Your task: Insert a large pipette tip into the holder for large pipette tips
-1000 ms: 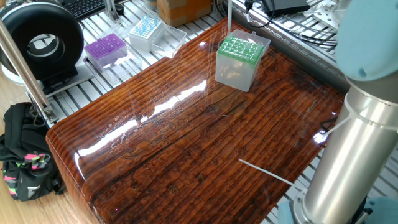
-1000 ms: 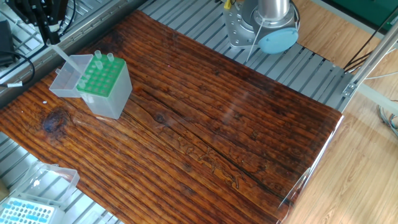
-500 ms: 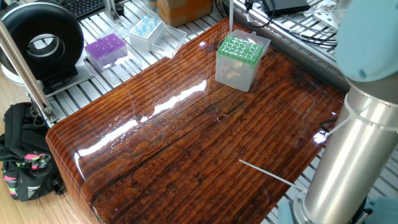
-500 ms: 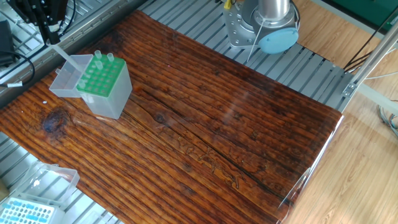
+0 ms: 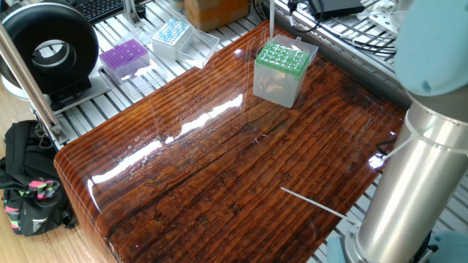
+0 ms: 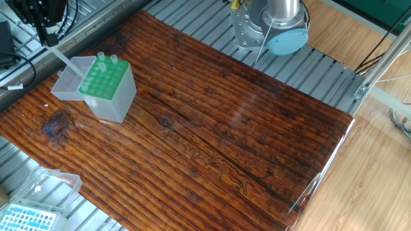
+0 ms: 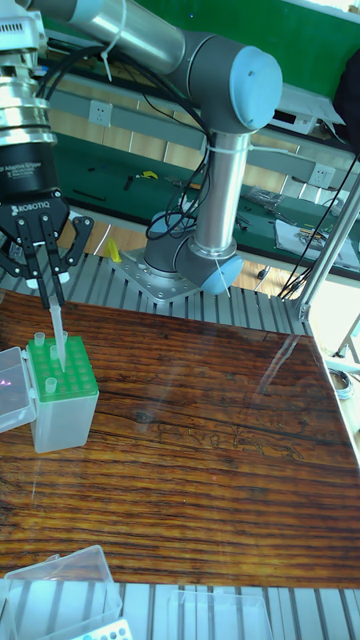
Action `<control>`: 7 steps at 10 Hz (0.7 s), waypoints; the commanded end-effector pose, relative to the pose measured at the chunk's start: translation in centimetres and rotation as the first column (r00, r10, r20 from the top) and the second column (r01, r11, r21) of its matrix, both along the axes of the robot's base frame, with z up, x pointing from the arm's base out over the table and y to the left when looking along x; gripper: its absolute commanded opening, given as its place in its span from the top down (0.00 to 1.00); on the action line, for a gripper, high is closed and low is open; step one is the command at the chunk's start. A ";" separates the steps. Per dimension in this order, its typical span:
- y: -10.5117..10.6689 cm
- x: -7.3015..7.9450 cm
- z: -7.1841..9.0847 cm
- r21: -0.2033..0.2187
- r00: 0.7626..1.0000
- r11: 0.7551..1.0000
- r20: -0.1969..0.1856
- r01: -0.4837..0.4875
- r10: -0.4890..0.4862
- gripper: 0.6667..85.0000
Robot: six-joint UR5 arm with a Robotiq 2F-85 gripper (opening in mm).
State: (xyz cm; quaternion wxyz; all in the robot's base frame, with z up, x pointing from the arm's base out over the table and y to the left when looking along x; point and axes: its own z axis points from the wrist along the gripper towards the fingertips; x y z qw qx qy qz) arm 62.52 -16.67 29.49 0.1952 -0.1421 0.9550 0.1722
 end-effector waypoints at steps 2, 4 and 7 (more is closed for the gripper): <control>0.3 -1.9 0.1 0.020 0.999 1.000 -0.052 0.012 -0.010 1.00; 0.4 -2.4 0.2 0.021 0.999 1.000 -0.052 0.010 -0.009 1.00; 0.2 -2.3 0.8 0.016 1.000 1.000 0.004 -0.010 0.010 1.00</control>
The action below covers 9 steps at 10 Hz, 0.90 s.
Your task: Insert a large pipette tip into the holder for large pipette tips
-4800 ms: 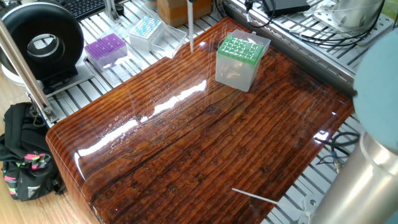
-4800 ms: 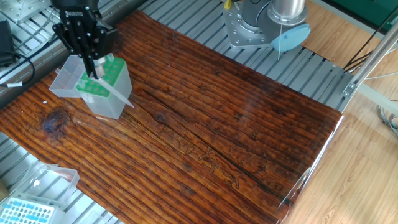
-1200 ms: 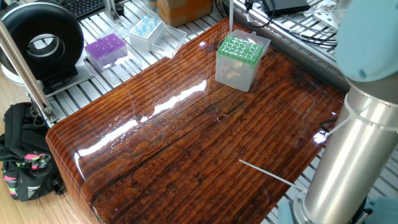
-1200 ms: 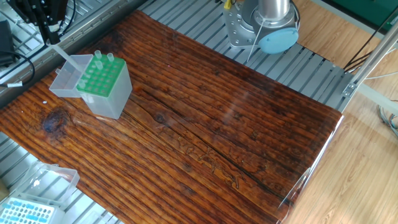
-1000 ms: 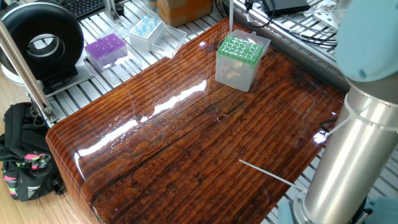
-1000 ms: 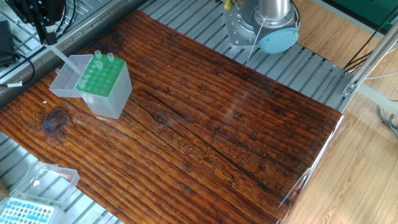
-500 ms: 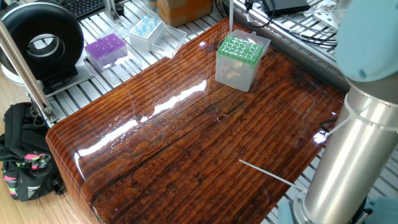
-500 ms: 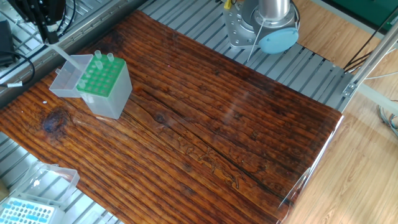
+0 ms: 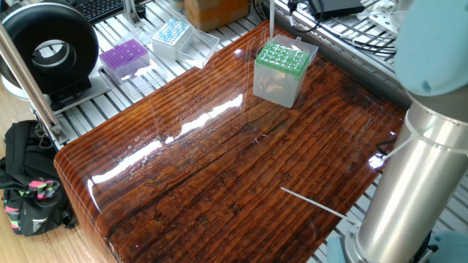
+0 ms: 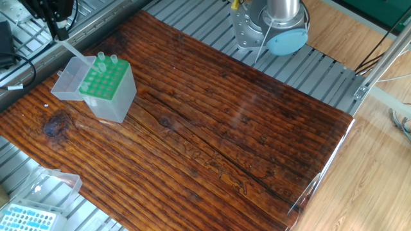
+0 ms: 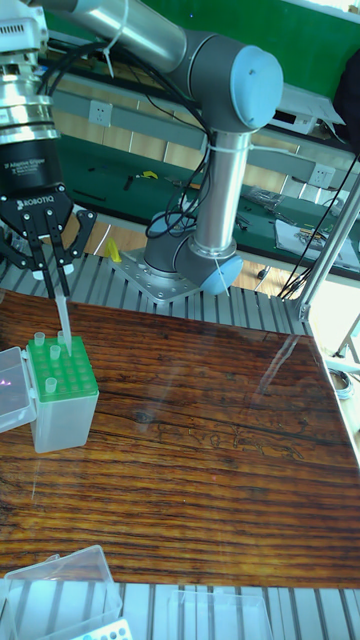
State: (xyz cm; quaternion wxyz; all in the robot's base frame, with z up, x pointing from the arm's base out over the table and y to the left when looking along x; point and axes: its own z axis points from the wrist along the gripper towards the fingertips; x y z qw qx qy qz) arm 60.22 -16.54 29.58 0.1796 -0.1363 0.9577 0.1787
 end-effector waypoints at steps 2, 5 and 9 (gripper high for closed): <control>0.3 0.9 0.9 0.025 0.997 0.999 0.076 -0.028 0.026 1.00; 0.5 1.5 -0.6 0.005 0.998 1.000 0.068 -0.018 0.018 1.00; 1.0 1.8 -0.5 0.023 0.997 1.000 0.075 -0.015 0.014 1.00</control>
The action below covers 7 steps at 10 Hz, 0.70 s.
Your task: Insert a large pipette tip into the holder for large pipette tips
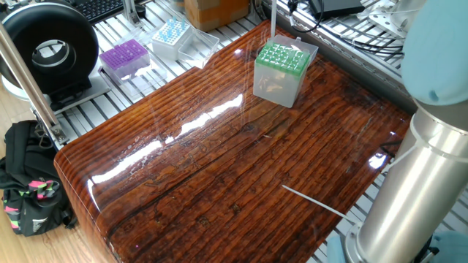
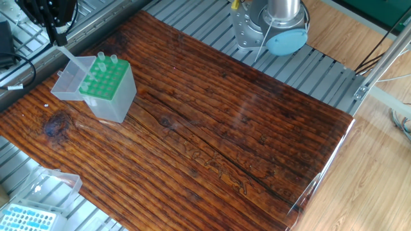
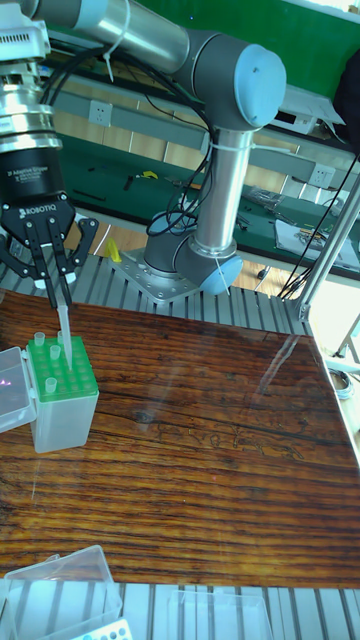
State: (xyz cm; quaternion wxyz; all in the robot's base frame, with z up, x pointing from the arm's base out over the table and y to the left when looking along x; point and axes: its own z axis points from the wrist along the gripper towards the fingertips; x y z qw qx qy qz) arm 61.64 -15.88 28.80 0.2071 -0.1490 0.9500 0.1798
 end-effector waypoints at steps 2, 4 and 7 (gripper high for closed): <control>0.2 0.7 0.1 0.010 1.000 1.000 0.016 0.003 -0.003 1.00; 0.5 0.6 -0.3 0.012 1.000 1.000 -0.005 0.009 -0.009 1.00; 0.6 0.9 -0.7 0.010 1.000 1.000 -0.008 0.015 -0.015 1.00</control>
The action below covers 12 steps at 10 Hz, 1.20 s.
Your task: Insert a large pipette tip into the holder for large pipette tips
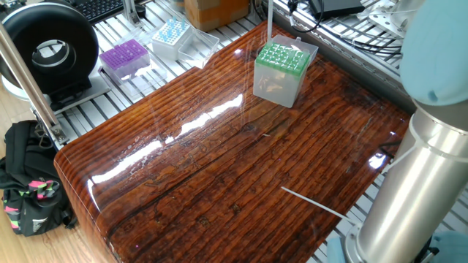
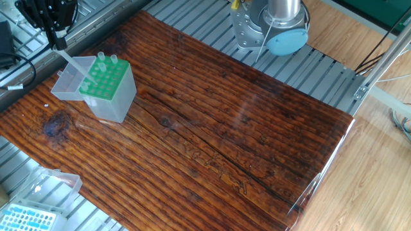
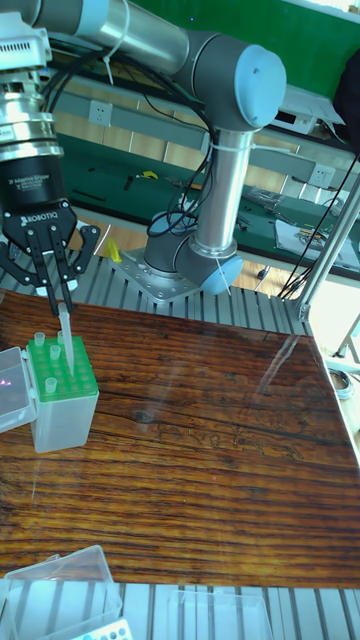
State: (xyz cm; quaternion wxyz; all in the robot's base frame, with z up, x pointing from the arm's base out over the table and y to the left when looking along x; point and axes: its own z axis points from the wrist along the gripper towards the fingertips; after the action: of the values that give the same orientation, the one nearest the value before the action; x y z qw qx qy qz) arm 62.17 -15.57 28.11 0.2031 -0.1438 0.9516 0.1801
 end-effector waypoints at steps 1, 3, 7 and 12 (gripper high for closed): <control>0.3 0.5 0.0 0.015 1.000 1.000 0.006 0.006 -0.007 1.00; 0.4 0.5 -0.1 0.016 1.000 1.000 0.006 0.005 -0.005 1.00; 0.7 0.4 -0.6 0.016 1.000 1.000 -0.002 0.011 -0.011 1.00; 0.7 0.8 -0.5 0.025 1.000 1.000 0.016 0.010 -0.010 1.00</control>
State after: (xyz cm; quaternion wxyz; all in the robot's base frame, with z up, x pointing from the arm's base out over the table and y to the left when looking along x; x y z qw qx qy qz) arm 62.63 -15.06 27.22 0.2041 -0.1392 0.9514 0.1838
